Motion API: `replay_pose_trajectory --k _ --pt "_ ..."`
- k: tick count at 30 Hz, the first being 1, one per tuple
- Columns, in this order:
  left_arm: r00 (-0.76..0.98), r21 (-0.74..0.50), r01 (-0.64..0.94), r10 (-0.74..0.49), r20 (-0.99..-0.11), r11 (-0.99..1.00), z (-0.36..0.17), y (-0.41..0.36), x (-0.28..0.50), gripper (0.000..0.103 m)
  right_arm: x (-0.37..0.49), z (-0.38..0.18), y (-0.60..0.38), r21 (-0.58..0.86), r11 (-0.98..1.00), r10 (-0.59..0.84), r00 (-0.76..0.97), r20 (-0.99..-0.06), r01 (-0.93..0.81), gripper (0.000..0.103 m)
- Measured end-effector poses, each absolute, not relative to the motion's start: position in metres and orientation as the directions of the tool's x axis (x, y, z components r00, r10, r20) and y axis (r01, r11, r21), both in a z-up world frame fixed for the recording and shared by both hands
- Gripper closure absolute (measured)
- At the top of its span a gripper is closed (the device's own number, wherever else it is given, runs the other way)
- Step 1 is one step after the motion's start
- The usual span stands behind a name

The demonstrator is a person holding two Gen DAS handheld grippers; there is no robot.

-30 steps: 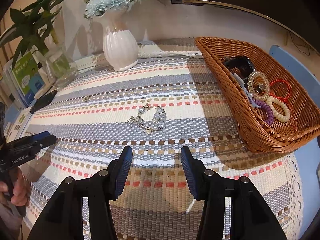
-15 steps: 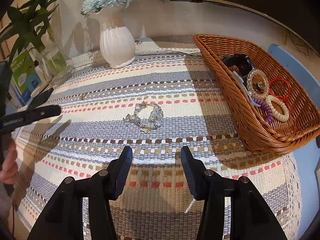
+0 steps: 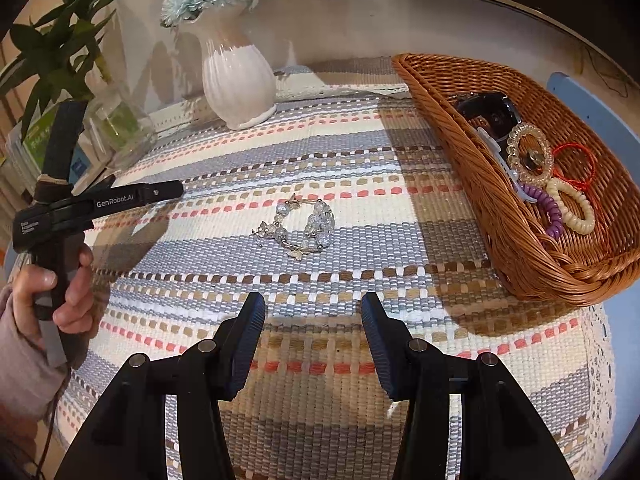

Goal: Organize jewelry
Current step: 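Grasp the small silver ring with the left gripper while the right gripper grasps the silver chain bracelet, then lift and carry the ring and chain bracelet over the basket with both grippers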

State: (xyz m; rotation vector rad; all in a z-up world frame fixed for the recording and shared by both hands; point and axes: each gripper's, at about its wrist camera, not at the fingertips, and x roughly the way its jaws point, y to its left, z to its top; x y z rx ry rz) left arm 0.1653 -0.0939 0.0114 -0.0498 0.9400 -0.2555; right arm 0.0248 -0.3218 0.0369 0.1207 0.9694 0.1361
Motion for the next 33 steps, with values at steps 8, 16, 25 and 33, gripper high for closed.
replay_pose_trajectory --k 8,16,25,33 --pt "0.566 -0.171 0.218 -0.267 -0.780 0.961 0.011 -0.094 0.162 0.095 0.019 0.047 -0.321 0.148 0.988 0.139 0.597 -0.790 -0.035 0.053" --pt "0.561 -0.174 0.228 -0.275 -0.781 0.958 0.010 -0.094 0.163 0.095 0.063 0.050 -0.315 0.134 0.991 0.103 0.538 -0.836 0.018 0.082" --pt "0.552 -0.205 0.232 -0.302 -0.777 0.951 0.010 -0.090 0.164 0.095 0.087 0.026 -0.291 -0.049 0.999 -0.047 0.548 -0.835 0.010 0.089" --pt "0.562 -0.167 0.250 -0.283 -0.777 0.954 0.009 -0.097 0.160 0.095 0.046 0.033 -0.294 0.039 0.999 0.052 0.567 -0.822 -0.035 0.094"
